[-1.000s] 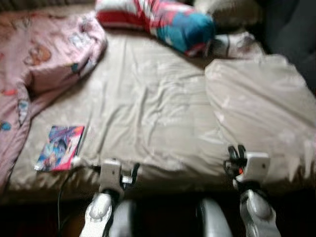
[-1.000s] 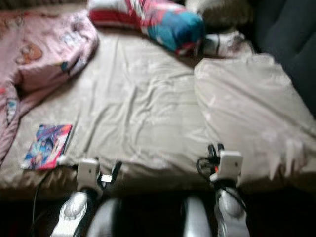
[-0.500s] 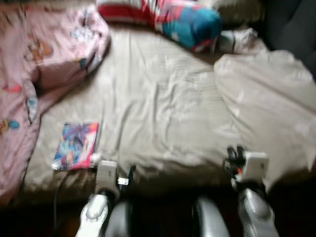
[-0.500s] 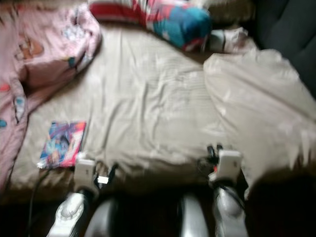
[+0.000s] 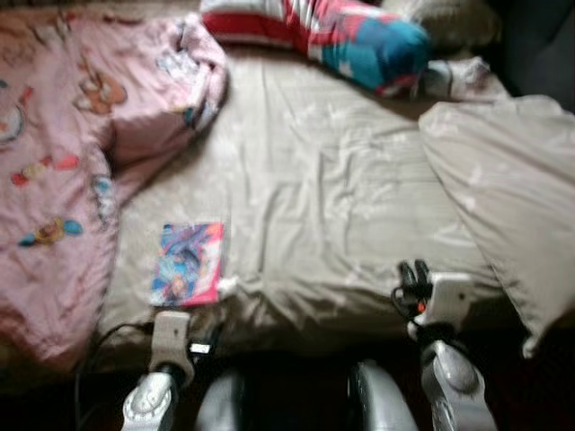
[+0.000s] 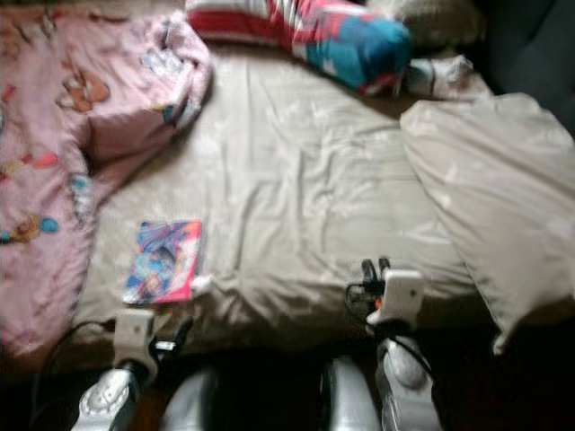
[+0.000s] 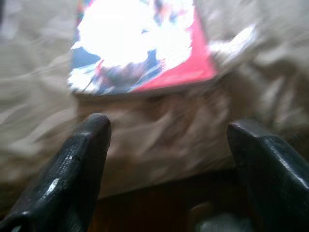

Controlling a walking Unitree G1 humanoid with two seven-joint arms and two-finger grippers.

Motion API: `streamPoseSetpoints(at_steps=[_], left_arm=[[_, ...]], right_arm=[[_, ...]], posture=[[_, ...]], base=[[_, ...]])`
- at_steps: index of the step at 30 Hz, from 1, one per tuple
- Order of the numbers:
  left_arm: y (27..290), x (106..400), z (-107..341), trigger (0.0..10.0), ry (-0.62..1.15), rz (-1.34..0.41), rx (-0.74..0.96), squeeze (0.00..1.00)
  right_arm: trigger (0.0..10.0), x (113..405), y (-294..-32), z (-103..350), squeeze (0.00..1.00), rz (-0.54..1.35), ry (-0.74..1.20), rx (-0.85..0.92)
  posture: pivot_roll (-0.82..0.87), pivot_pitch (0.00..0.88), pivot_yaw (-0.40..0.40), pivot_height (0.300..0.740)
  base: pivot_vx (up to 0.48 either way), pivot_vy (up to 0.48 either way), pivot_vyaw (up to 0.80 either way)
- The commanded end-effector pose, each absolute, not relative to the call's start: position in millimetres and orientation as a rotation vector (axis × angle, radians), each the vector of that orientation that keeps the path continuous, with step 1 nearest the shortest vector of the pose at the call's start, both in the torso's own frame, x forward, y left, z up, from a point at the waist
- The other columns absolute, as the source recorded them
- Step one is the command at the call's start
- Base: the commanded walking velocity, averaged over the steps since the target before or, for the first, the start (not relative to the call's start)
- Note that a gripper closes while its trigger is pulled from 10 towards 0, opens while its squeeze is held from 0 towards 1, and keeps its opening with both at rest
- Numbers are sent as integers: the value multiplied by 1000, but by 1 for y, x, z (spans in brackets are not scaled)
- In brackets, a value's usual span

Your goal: Clean up the room

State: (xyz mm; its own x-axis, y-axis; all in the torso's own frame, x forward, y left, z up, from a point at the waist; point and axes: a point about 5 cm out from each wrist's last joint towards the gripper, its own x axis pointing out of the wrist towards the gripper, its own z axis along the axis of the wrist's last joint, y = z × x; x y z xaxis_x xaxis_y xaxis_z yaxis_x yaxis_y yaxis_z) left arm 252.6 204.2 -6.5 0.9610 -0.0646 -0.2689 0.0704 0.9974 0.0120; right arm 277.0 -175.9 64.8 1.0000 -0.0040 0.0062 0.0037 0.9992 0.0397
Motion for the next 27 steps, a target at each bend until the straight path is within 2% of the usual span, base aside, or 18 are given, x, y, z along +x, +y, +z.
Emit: streamPoseSetpoints(at_steps=[1, 9, 18, 27], left_arm=[[198, 250, -13, 10000, 300, -78, 11, 0], [188, 256, -14, 10000, 310, -84, 10, 0], [188, 256, -11, 10000, 275, -89, 13, 0], [186, 256, -6, 10000, 221, -97, 12, 0]], right_arm=[[10000, 270, -183, 54, 0, -23, 40, 35], [10000, 270, -182, 53, 0, -18, 44, 38], [10000, 271, -180, 51, 0, -7, 55, 42], [10000, 269, -181, 47, 0, 1, 77, 43]], posture=[[-73, 229, 26, 641], [-73, 218, 28, 641], [-74, 213, 26, 641], [-73, 229, 19, 641]], base=[[0, 349, 0], [0, 352, 0], [0, 351, 0], [0, 0, 0]])
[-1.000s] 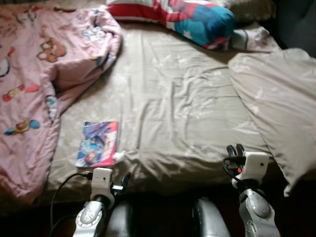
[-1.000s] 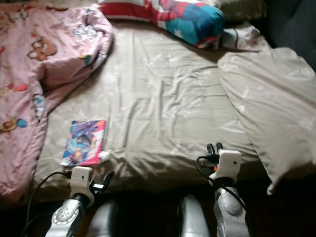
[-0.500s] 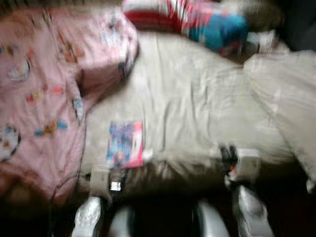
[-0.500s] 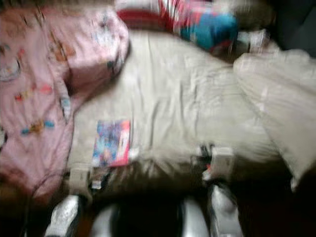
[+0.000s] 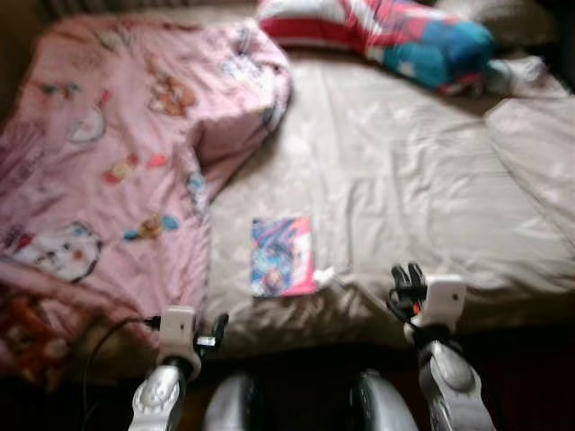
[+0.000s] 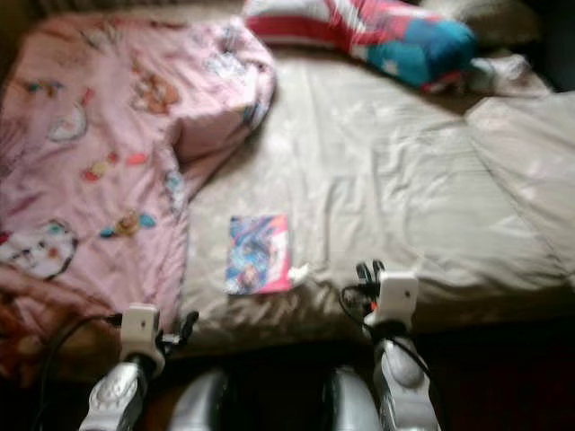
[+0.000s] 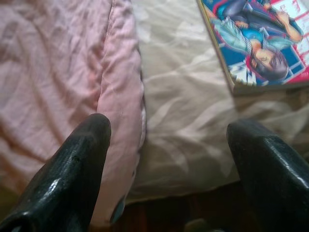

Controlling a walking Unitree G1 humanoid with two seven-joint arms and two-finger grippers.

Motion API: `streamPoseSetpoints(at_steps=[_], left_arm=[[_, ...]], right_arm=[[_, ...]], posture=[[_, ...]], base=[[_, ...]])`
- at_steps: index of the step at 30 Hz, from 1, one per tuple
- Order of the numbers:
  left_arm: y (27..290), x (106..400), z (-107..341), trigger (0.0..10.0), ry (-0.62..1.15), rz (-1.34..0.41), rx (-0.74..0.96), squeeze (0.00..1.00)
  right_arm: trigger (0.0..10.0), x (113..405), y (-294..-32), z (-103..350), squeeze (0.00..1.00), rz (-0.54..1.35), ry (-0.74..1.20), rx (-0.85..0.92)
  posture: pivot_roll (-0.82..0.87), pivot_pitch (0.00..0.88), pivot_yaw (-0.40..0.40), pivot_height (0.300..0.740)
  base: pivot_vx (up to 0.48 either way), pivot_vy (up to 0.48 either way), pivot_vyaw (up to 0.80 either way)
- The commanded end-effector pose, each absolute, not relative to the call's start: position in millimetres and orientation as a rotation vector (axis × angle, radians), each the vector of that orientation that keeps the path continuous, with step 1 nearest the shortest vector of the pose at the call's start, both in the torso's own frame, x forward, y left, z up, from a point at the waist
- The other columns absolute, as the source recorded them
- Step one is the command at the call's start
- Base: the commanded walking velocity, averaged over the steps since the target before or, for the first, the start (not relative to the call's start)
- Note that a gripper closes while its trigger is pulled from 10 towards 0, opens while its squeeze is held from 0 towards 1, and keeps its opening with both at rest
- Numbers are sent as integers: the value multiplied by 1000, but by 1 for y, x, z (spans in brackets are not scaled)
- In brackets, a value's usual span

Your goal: Clean up the room

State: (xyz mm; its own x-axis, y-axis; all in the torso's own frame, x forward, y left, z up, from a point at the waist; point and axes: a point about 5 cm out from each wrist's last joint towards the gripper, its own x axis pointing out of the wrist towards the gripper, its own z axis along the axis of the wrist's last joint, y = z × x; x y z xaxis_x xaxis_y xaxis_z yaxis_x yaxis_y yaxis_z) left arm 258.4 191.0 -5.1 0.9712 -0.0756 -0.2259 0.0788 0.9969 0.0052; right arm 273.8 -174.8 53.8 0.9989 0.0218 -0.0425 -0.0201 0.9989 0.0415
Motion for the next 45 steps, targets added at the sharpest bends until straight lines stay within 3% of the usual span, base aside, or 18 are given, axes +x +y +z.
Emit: streamPoseSetpoints(at_steps=[1, 11, 16, 31, 37, 45], left_arm=[[185, 257, -4, 10000, 198, -98, 6, 0], [180, 263, 5, 10000, 156, -103, 9, 0], [178, 266, 10, 10000, 134, -108, 12, 0], [175, 263, 14, 10000, 116, -114, 12, 0], [175, 263, 13, 10000, 131, -115, 5, 0], [173, 265, 10, 10000, 152, -121, 2, 0]], right_arm=[[10000, 269, -181, 46, 0, 7, 81, 43], [10000, 267, -177, 47, 0, 57, 78, 27], [10000, 266, -176, 46, 0, 60, 82, 43], [10000, 265, -167, 44, 0, 124, 100, 36], [10000, 263, -164, 42, 0, 157, 115, 24], [10000, 264, -168, 27, 0, 133, 220, 38]], posture=[[-75, 234, 18, 641], [-79, 243, 19, 641], [-81, 249, 20, 641], [-82, 256, 17, 641], [-85, 260, 14, 641], [-89, 264, 13, 641]], base=[[0, 0, 0], [0, 0, 129], [289, 0, 645], [299, 0, 0], [0, 0, 800], [0, 0, 0]])
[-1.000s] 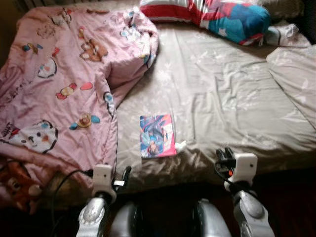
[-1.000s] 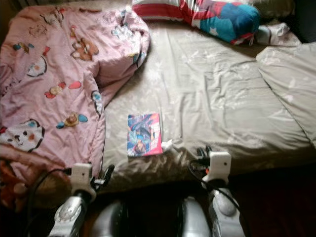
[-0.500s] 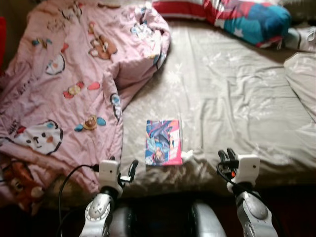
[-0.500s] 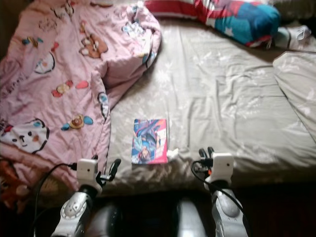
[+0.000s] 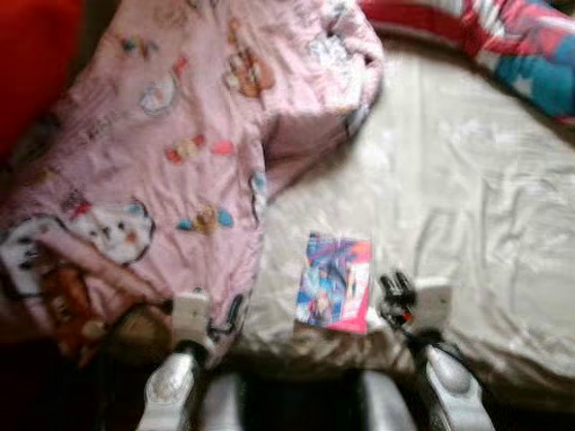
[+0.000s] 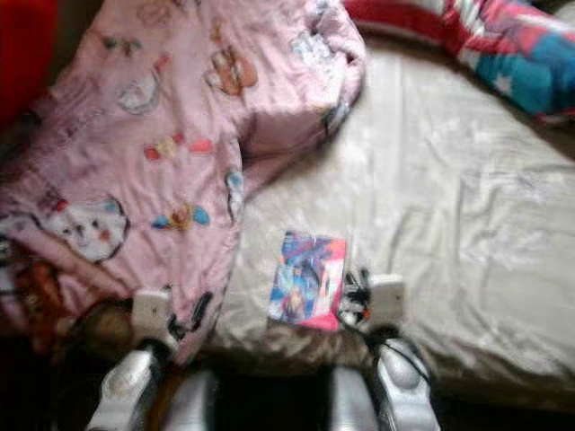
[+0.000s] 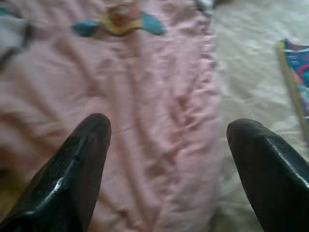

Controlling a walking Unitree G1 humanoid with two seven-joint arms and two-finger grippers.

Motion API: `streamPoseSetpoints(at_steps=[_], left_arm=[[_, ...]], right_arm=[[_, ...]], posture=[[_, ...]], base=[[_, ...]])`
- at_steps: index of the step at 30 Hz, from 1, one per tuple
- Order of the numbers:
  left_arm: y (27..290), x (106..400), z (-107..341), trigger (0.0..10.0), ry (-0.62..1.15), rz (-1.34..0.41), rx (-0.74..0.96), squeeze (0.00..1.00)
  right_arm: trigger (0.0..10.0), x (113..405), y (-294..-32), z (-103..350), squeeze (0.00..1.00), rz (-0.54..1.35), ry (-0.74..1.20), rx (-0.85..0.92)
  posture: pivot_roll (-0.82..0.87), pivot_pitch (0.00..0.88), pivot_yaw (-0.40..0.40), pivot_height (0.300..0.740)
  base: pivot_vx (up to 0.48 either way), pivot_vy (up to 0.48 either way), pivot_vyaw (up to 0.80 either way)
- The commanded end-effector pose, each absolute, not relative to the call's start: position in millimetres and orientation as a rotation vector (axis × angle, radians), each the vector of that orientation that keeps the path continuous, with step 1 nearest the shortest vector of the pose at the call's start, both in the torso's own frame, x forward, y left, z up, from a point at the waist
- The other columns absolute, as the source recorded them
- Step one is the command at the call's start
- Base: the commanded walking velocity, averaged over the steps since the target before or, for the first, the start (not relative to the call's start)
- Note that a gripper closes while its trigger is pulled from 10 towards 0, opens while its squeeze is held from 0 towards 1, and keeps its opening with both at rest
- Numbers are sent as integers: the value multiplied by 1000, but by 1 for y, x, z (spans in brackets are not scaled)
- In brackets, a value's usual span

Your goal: Clean up the room

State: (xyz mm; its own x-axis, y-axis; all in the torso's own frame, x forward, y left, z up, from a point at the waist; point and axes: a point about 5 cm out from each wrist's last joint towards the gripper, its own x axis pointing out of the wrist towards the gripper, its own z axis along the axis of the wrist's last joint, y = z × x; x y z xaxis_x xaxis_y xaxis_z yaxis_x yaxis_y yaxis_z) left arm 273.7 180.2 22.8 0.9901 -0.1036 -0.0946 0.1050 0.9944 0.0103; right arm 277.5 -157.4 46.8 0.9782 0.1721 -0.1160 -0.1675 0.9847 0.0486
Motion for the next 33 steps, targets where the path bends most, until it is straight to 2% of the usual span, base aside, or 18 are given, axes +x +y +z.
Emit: streamPoseSetpoints(at_steps=[1, 5, 7, 12, 13, 25, 26, 33], left_arm=[[172, 265, 10, 10000, 153, -126, 2, 0], [169, 266, 11, 10000, 148, -135, 3, 0], [168, 269, 14, 10000, 139, -142, 3, 0], [168, 272, 18, 10000, 122, -148, 6, 0], [169, 273, 20, 10000, 117, -149, 8, 0], [170, 269, 33, 10000, 69, -162, 24, 0], [170, 266, 34, 10000, 68, -161, 26, 0], [171, 256, 36, 10000, 81, -155, 30, 0]], right_arm=[[10000, 265, -169, 19, 0, 124, 270, 33], [10000, 269, -175, 10, 0, 93, 342, -14], [10000, 274, -183, 0, 0, 10, 436, 28], [10000, 280, -183, -4, 0, -4, 474, 76], [10000, 283, -182, -3, 1000, -7, 473, 96], [10000, 311, -181, 15, 1000, -86, 437, 314], [10000, 312, -179, 15, 0, -84, 440, 337], [10000, 308, -173, 9, 0, -51, 458, 383]], posture=[[-90, 269, 12, 641], [-83, 281, 14, 641], [-74, 292, 16, 641], [-52, 306, 23, 641], [-45, 309, 26, 641], [5, 372, 58, 641], [12, 385, 62, 641], [26, 402, 67, 641]], base=[[0, 0, 0], [0, 0, 0], [0, 0, 0], [0, 0, 0], [0, 0, 0], [0, 0, 0], [0, 0, 0], [0, 0, 0]])
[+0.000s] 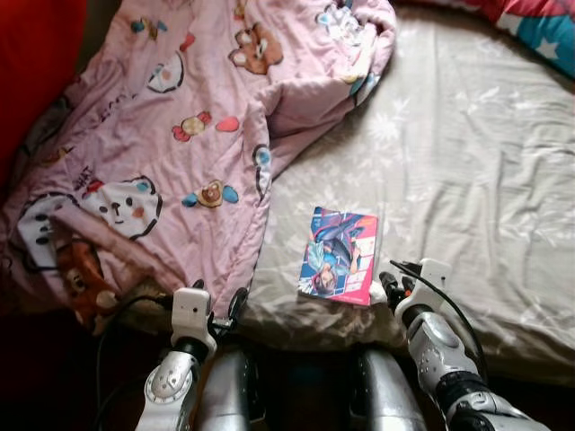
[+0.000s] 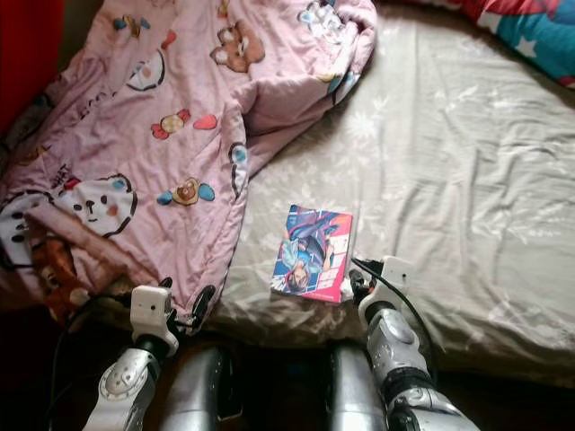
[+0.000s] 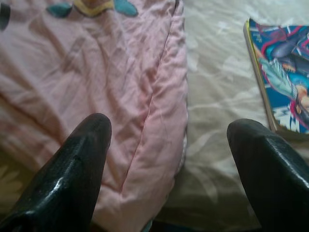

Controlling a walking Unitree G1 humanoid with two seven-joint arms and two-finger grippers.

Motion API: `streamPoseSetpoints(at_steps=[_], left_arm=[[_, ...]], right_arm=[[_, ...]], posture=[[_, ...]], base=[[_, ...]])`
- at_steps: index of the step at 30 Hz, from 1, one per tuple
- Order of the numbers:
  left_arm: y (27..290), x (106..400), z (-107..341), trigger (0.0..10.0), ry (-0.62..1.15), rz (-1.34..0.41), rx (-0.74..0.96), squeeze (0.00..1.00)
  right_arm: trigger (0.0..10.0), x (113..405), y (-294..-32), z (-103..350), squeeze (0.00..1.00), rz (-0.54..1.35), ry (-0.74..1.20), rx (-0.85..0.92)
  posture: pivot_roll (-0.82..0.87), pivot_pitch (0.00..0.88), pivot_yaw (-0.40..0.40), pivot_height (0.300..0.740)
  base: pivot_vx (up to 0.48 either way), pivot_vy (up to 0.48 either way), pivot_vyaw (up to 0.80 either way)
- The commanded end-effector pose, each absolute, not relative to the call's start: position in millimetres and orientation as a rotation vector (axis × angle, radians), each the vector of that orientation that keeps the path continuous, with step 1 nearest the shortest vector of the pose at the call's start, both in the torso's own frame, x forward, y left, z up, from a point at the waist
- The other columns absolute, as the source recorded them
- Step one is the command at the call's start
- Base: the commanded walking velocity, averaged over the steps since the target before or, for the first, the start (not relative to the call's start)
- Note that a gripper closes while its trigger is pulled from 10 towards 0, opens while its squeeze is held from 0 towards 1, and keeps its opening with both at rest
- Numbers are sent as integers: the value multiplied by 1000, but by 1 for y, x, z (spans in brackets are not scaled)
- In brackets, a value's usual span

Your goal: Clean up the room

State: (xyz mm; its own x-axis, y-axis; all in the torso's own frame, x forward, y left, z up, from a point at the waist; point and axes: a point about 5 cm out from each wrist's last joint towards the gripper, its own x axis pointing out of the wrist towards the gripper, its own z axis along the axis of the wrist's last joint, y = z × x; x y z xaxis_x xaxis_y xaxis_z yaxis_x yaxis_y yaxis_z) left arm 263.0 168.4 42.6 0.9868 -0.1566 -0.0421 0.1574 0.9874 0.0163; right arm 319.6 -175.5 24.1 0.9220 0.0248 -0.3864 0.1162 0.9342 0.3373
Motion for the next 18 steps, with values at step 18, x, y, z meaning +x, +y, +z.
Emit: streamPoseSetpoints(at_steps=[18], left_arm=[[173, 246, 40, 10000, 118, -151, 47, 0]], right_arm=[[10000, 314, -189, 23, 0, -149, 305, 472]], posture=[[26, 411, 67, 641]], base=[[0, 0, 0]])
